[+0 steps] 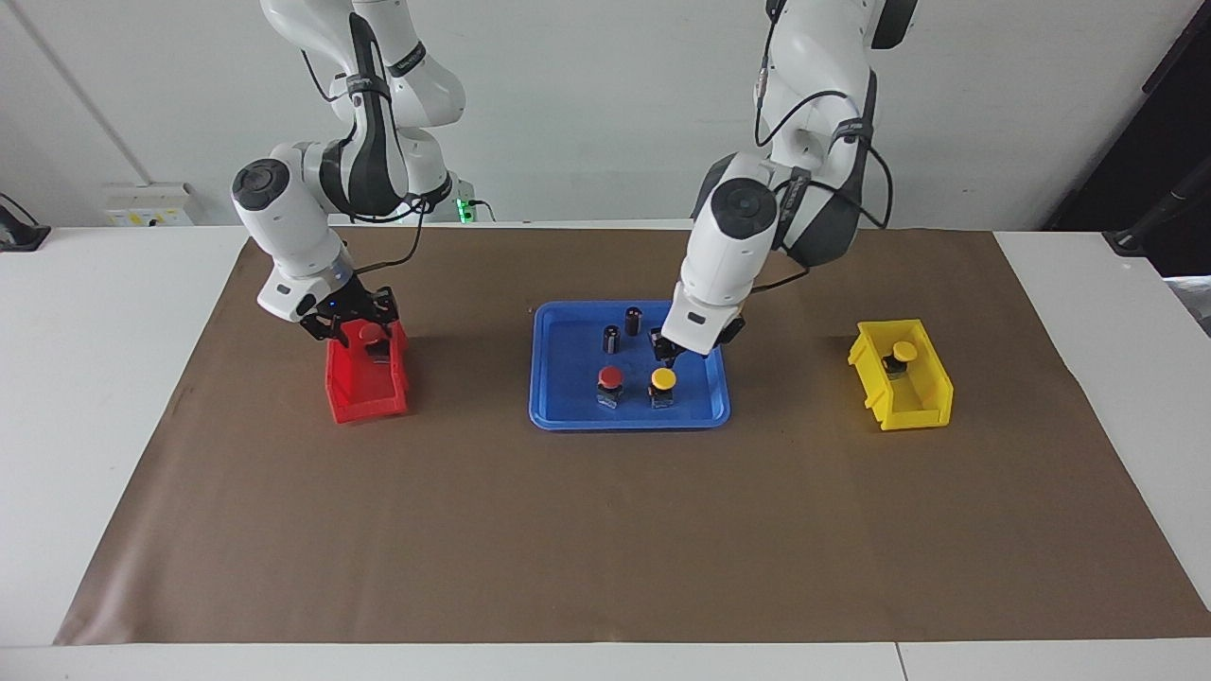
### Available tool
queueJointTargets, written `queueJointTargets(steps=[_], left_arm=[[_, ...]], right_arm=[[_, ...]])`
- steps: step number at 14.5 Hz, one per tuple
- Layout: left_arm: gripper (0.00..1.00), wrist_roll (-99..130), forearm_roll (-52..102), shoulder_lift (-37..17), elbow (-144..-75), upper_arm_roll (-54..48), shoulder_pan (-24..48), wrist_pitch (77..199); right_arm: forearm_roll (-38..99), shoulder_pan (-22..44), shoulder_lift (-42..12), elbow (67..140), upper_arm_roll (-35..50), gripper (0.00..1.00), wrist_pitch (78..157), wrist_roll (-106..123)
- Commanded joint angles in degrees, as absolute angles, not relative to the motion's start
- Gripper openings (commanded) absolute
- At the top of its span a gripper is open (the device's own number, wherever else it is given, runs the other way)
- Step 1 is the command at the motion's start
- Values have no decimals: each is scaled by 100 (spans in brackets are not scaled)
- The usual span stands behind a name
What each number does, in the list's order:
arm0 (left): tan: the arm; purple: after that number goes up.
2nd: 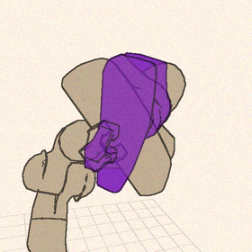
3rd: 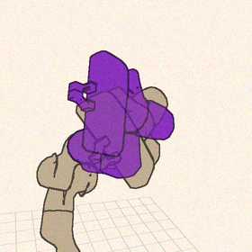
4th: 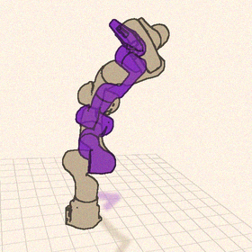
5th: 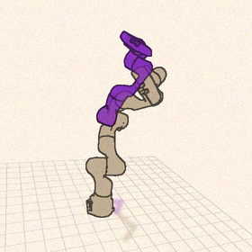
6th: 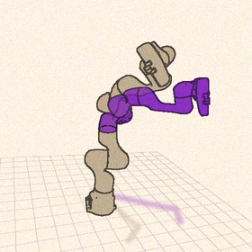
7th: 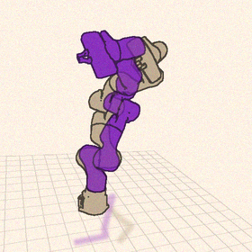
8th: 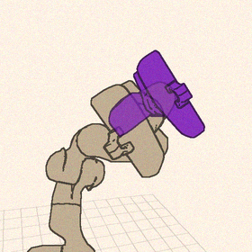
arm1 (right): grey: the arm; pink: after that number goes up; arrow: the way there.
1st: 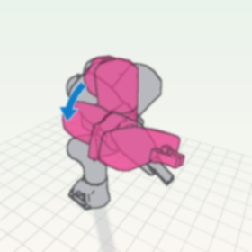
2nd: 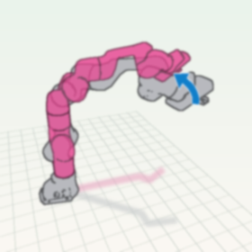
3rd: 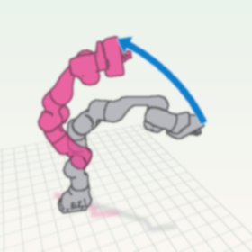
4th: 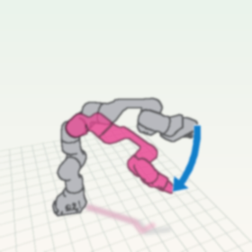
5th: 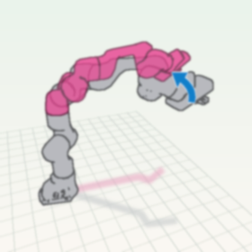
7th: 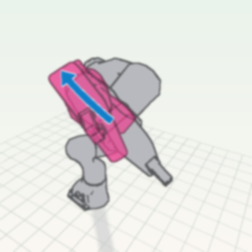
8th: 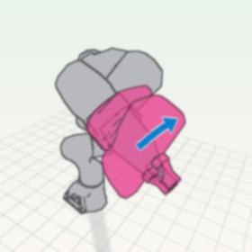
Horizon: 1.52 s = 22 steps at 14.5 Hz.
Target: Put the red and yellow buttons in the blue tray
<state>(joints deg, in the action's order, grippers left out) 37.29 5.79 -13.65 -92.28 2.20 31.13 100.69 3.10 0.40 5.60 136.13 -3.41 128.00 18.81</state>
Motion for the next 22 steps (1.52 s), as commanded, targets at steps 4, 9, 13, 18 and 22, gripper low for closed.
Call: queueJointTargets(steps=[4, 9, 13, 18, 22], left_arm=[[100, 1552, 598, -229, -9571, 255, 1428, 9299], [67, 527, -44, -114, -10221, 255, 599, 9992], [66, 143, -88, -220, -11062, 255, 203, 11148], [67, 0, -88, -220, -11539, 255, 44, 11584], [69, -70, -88, -220, -11961, 255, 44, 11768]], right_arm=[[272, -26, 624, 13693, -299, 70, 12753, 1775], [272, -26, 650, 13790, -299, 70, 12840, 1758], [272, -18, 659, 13843, -299, 67, 12876, 1758], [272, -70, 712, 13974, -299, 58, 12990, 1828], [272, -70, 712, 14010, -299, 49, 13025, 1811]])
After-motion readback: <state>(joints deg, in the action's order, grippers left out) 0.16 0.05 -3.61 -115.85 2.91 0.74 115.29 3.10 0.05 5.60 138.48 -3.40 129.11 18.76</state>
